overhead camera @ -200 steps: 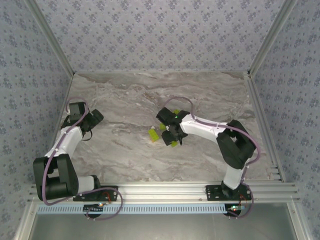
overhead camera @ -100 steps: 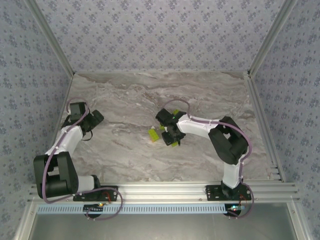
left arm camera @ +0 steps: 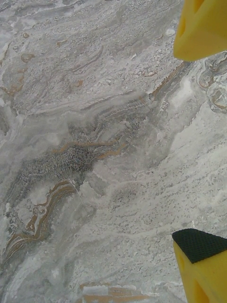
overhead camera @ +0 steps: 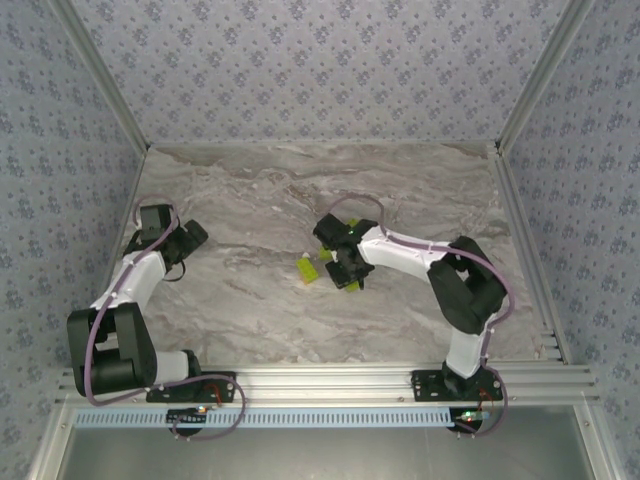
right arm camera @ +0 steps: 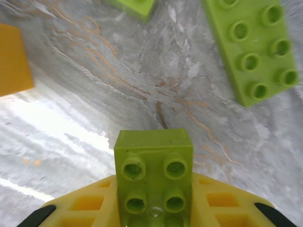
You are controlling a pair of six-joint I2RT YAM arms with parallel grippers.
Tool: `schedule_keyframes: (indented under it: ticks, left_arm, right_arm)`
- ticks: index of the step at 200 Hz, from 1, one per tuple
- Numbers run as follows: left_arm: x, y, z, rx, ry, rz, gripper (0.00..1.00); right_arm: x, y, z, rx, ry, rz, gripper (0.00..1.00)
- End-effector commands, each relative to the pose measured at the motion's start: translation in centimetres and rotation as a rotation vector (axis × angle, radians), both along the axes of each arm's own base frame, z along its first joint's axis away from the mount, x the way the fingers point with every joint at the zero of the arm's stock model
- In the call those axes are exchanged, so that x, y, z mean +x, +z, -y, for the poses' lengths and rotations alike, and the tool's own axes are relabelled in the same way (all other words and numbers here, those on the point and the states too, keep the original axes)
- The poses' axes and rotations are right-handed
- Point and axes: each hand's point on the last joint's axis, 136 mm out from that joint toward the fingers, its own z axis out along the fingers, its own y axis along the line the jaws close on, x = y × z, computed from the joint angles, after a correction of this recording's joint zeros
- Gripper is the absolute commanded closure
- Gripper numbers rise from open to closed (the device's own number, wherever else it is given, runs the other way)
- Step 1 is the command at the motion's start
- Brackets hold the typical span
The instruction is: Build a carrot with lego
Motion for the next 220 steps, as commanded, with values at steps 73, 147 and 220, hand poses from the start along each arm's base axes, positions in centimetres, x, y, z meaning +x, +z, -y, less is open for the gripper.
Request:
schedule_keyframes:
  ticks: [73,147,220]
  left_arm:
    - [0.3,1.2,0.0,-0.011,-0.004,0.033,0.07]
    - [0.3,1.1,0.0,-0.011,-0.004,0.034,0.07]
    - [0.4,0.9,0.1,-0.014,-0.007,0.031,0.07]
  right_arm:
    - [1.9,6.0,-7.2,0.106,0.084,0.013,0.68]
    - [2.0,4.4,-9.4,0.087,0.136,-0.037,0.68]
    - [1.3,3.3,-10.1,0.087,0.143,-0.070,0.68]
